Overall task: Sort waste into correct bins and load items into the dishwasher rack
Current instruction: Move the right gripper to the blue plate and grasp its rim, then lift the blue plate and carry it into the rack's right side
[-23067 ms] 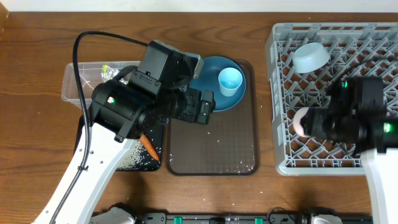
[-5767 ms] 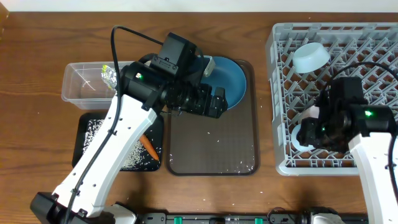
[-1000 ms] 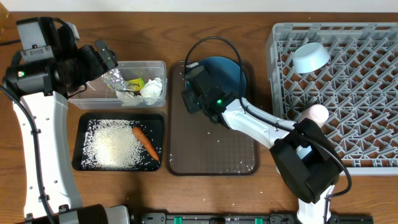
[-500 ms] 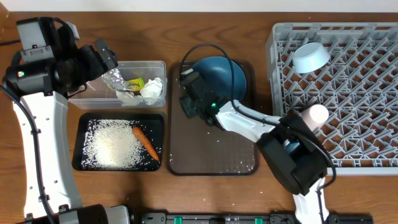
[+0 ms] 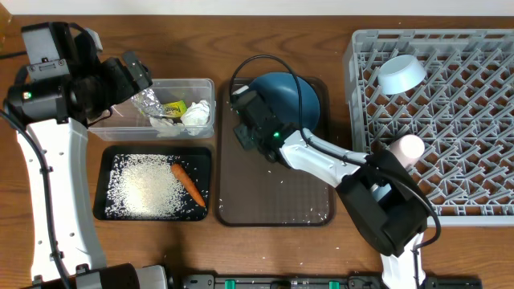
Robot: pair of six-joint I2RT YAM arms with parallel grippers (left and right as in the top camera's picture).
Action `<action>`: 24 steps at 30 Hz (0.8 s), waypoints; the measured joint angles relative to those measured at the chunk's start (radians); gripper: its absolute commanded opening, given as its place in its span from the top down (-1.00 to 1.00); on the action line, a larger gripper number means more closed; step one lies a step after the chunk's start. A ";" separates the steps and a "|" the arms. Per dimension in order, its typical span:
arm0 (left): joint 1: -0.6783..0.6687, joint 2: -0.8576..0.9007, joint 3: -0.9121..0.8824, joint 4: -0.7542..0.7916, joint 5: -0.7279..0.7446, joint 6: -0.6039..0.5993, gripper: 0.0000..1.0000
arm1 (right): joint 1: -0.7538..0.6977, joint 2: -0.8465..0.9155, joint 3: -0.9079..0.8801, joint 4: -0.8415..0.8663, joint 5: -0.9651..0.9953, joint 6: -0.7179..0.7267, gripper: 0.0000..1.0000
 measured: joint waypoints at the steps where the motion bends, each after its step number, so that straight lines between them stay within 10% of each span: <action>1: 0.000 0.000 0.000 0.000 0.000 0.000 -0.98 | 0.000 -0.005 0.000 -0.009 -0.006 0.000 0.98; 16: 0.000 0.000 0.000 0.000 0.000 0.000 -0.98 | -0.047 -0.564 -0.008 -0.167 -0.352 0.127 0.98; 24: 0.000 0.000 0.000 0.000 0.000 0.000 -0.98 | -0.509 -0.917 -0.007 -0.288 -0.710 0.213 0.98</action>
